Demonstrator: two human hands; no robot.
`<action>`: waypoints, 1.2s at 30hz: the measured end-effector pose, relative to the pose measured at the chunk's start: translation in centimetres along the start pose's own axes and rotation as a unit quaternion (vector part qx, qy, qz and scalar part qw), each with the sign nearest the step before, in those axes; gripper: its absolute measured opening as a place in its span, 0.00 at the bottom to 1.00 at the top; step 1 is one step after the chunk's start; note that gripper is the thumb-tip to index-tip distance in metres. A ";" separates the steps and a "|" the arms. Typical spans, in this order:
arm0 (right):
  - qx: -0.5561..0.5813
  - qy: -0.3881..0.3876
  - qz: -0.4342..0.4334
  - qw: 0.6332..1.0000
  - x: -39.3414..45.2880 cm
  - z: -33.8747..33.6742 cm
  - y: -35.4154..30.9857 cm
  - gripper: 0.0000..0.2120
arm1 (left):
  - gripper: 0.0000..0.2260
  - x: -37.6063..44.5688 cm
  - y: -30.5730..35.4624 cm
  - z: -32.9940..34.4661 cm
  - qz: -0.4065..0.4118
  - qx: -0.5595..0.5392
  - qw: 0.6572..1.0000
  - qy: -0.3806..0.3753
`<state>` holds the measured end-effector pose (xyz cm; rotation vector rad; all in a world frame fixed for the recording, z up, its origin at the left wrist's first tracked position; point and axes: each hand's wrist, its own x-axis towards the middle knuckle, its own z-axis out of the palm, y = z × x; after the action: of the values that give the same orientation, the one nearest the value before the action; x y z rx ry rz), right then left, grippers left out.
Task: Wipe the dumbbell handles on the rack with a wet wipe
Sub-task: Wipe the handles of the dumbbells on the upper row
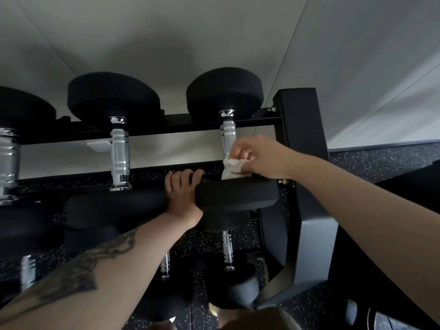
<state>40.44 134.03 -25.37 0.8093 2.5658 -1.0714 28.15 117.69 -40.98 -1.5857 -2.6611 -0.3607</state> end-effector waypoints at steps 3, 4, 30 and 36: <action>0.015 0.049 -0.013 0.999 0.8 0.8 -0.6 0.09 | 0.19 0.0 0.0 0.1 0.001 -0.004 1.000 0.006; 0.004 0.036 -0.011 0.999 0.8 0.9 -0.8 0.10 | 0.20 0.1 0.0 0.1 0.001 -0.001 1.000 0.004; -0.129 0.086 -0.038 0.987 -0.1 0.6 -1.9 0.11 | 0.25 0.2 0.6 -1.3 -0.036 -0.015 0.996 -0.081; -0.245 0.221 -0.031 0.943 3.8 -0.1 -3.9 0.10 | 0.26 0.1 0.8 -2.1 -0.042 -0.020 0.995 -0.093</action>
<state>35.15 133.41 -24.61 0.9114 3.0439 -0.2338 28.63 117.68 -38.75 -1.5960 -2.8820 -0.2823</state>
